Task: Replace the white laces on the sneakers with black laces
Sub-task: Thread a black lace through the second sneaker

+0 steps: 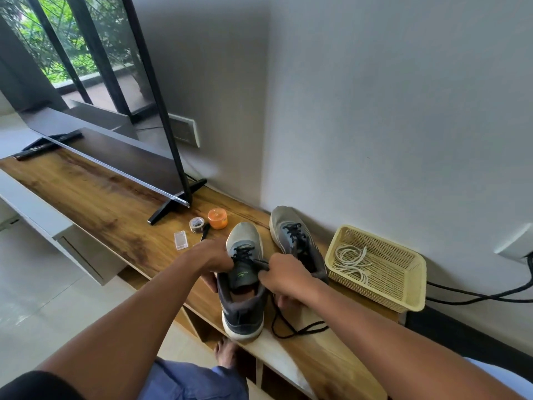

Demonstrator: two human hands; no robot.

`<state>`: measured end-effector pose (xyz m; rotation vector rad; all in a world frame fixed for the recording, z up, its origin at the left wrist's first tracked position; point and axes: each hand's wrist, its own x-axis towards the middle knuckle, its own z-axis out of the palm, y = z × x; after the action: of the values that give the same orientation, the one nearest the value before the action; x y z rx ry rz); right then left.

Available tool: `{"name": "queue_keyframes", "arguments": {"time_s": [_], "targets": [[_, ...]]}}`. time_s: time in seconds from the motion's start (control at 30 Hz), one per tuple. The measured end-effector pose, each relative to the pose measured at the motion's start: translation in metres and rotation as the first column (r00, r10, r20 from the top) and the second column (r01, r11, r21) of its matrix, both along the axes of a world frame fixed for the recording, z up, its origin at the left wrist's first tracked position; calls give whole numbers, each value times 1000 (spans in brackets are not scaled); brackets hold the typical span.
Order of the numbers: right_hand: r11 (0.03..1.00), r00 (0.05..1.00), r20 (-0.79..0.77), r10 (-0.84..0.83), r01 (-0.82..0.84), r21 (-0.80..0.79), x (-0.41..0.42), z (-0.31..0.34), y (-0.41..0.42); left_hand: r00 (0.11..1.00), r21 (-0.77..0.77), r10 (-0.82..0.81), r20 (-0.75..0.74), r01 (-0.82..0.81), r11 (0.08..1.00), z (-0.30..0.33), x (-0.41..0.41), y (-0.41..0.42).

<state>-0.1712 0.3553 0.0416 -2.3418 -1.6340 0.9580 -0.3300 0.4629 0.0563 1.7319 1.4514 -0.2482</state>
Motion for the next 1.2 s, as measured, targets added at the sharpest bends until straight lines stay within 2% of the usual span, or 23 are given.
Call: {"name": "queue_keyframes", "arguments": {"time_s": [0.07, 0.13, 0.23, 0.3, 0.4, 0.5, 0.67, 0.87, 0.97, 1.07, 1.13, 1.2], "targets": [[998, 999, -16, 28, -29, -53, 0, 1, -1, 999, -29, -16, 33, 17, 999, -2, -3, 2], [999, 998, -10, 54, -54, -1, 2, 7, -2, 997, -42, -41, 62, 44, 998, -1, -7, 4], [933, 1000, -11, -19, 21, 359, 12, 15, 5, 993, -26, -59, 103, 62, 998, 1, -14, 6], [861, 997, -49, -52, 70, 503, 18, 12, 12, 990, 13, -89, 108, 88, 996, 2, -13, 4], [884, 999, -54, -1, 26, 466, 15, -7, 17, 984, 86, -154, 94, 146, 986, 2, -8, 1], [920, 1000, 26, 5, -15, 392, 11, -27, 18, 982, 125, -174, 72, 164, 978, 0, -6, 0], [962, 1000, 10, 2, -5, 272, 14, -29, 23, 983, 105, -162, 86, 153, 983, -2, -8, 4], [956, 1000, -27, -15, 23, 294, 13, -8, 18, 982, 18, -140, 130, 139, 990, 0, -9, 9], [938, 994, 98, -42, 6, 346, 23, 14, 18, 982, -27, -144, 126, 148, 989, 6, -12, 10], [952, 983, 181, -36, -21, 305, 34, 38, 19, 979, -13, -176, 101, 178, 984, 9, -13, 12], [963, 992, 124, -15, -19, 269, 40, 55, 19, 983, 20, -152, 105, 151, 988, 10, -13, 15], [971, 998, -70, 1, 16, 240, 46, 75, 17, 985, 53, -122, 126, 116, 992, 13, -11, 16]]}}
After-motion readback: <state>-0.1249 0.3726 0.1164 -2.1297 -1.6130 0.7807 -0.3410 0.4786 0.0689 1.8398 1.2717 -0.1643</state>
